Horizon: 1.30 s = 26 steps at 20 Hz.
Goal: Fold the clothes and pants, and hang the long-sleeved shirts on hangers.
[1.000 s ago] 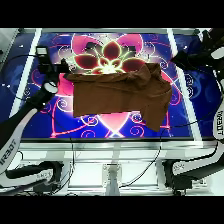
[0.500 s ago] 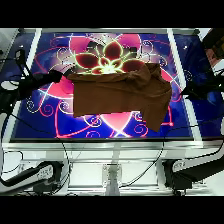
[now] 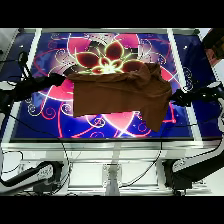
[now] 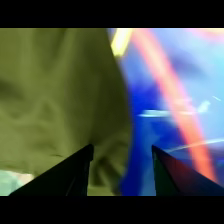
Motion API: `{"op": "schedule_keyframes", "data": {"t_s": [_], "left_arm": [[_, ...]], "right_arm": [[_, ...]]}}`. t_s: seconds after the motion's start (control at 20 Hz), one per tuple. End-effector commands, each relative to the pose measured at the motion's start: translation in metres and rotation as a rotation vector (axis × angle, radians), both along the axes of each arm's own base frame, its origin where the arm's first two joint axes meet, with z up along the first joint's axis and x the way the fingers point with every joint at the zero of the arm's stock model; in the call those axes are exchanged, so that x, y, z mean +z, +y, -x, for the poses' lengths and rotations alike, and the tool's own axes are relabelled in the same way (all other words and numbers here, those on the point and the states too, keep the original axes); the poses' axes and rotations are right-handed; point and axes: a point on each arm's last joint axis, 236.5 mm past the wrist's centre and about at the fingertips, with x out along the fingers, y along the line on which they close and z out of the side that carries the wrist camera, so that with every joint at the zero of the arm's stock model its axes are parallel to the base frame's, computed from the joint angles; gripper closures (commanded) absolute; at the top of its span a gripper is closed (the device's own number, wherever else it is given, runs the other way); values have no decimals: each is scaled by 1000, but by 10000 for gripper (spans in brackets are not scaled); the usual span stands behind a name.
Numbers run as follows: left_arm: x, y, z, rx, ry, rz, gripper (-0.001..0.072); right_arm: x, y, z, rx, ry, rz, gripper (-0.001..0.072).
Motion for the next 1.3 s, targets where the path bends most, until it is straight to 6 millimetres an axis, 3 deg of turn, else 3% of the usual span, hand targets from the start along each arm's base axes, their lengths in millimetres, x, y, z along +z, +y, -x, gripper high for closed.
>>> {"op": "schedule_keyframes", "data": {"t_s": [0.0,0.15,0.3,0.35,0.4,0.6,0.9,1.05,1.25], "left_arm": [[-5,-1,5,-18,19,-14,7],[-20,6,15,-23,85,-64,7],[-40,15,31,-47,170,-144,8],[-46,17,36,-40,210,-146,8],[-51,17,43,-18,261,-125,9],[-77,10,79,-37,445,-88,9],[-146,-3,134,-56,659,-33,67],[-167,-6,136,-50,708,-3,67],[-178,-38,127,-113,694,118,68]], "right_arm": [[-10,13,-12,-16,-32,-49,308],[-15,12,-19,-35,-48,-44,353],[-16,12,-18,-3,-68,-36,519],[-16,11,-18,1,-71,-34,633],[-15,12,-18,2,-70,-35,696],[-14,15,-15,13,-60,-48,696],[-13,16,-13,19,-54,-56,696],[-13,16,-13,18,-53,-56,696],[-13,17,-12,19,-52,-58,696]]}}
